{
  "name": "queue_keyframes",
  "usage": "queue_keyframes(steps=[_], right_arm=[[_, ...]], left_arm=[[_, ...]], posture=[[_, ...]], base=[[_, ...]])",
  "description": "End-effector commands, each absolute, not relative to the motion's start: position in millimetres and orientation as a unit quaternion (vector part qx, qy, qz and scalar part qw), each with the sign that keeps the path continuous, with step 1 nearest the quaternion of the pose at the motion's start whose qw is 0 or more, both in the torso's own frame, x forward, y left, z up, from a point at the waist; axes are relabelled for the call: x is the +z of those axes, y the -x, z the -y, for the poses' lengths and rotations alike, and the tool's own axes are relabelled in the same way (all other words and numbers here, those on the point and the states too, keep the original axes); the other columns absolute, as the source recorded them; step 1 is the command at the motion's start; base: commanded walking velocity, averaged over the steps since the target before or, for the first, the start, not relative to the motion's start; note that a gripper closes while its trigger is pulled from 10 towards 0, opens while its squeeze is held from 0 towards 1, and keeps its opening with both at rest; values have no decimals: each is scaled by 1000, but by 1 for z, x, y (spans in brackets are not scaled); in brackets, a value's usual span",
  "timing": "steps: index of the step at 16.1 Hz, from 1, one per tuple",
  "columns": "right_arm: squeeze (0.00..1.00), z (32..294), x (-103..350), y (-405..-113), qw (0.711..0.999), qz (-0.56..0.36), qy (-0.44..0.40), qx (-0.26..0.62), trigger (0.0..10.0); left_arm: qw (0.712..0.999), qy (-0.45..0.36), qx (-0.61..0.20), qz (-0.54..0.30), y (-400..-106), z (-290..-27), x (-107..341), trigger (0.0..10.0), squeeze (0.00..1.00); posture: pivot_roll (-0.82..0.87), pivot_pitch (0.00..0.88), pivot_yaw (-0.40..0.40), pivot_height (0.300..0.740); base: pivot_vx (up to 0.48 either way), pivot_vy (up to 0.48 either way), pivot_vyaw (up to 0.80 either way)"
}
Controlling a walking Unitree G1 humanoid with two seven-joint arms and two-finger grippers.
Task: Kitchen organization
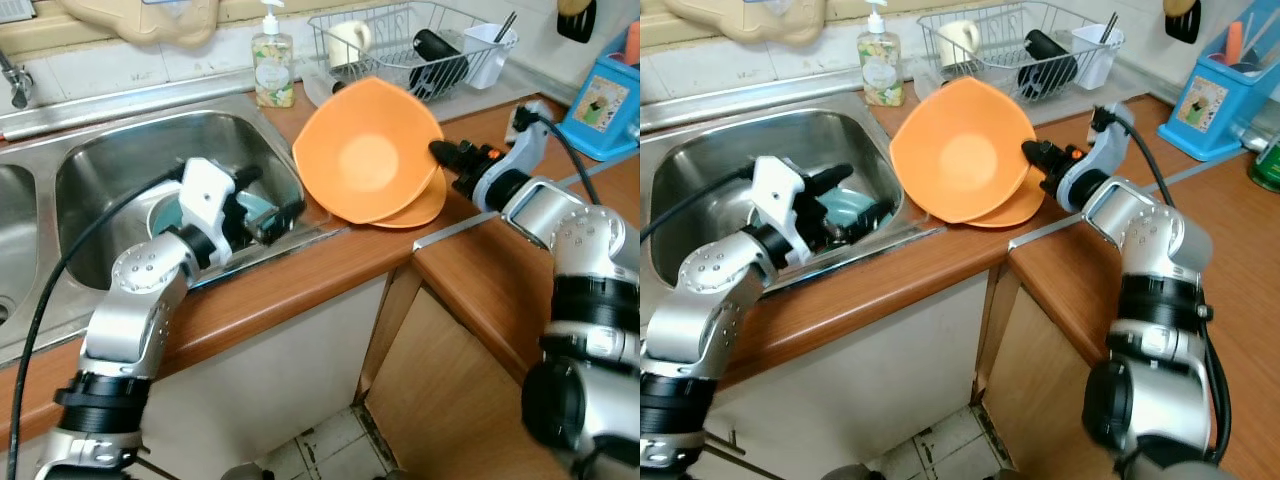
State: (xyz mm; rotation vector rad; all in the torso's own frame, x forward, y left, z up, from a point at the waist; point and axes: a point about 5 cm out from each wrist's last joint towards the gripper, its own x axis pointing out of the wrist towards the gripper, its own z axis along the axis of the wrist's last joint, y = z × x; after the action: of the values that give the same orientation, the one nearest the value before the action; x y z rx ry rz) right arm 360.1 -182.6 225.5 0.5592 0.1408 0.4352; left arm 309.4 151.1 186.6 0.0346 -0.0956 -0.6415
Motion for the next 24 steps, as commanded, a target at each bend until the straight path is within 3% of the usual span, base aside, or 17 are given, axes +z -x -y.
queue_keyframes(steps=[1,2,3,9,14,15,16,24], right_arm=[[0,176,252,-354,935,-1,-252,251,0],[0,173,256,-351,935,12,-239,260,0],[0,170,259,-347,934,24,-227,275,0],[0,146,268,-325,909,58,-206,356,0],[0,142,267,-320,901,67,-238,357,0],[0,142,267,-319,899,68,-248,353,0],[0,142,266,-319,899,68,-255,349,0],[0,143,264,-321,905,67,-267,325,0]], left_arm=[[949,15,-312,50,-312,-148,193,10000,1000],[950,35,-308,47,-313,-147,193,10000,431],[950,54,-305,42,-314,-147,193,10000,0],[938,197,-283,30,-321,-149,191,10000,0],[942,223,-250,7,-325,-151,181,10000,0],[936,245,-252,12,-325,-152,183,3686,0],[932,256,-255,14,-325,-152,184,0,0],[897,344,-277,35,-320,-151,190,0,0]], posture=[[-97,0,11,740],[-98,0,13,740],[-100,0,16,740],[-98,0,22,740],[-100,0,28,740],[-100,0,29,740],[-100,0,31,740],[-100,0,33,740]], base=[[0,0,0],[0,0,0],[0,0,0],[0,0,0],[0,0,0],[0,0,0],[0,0,0],[0,0,0]])
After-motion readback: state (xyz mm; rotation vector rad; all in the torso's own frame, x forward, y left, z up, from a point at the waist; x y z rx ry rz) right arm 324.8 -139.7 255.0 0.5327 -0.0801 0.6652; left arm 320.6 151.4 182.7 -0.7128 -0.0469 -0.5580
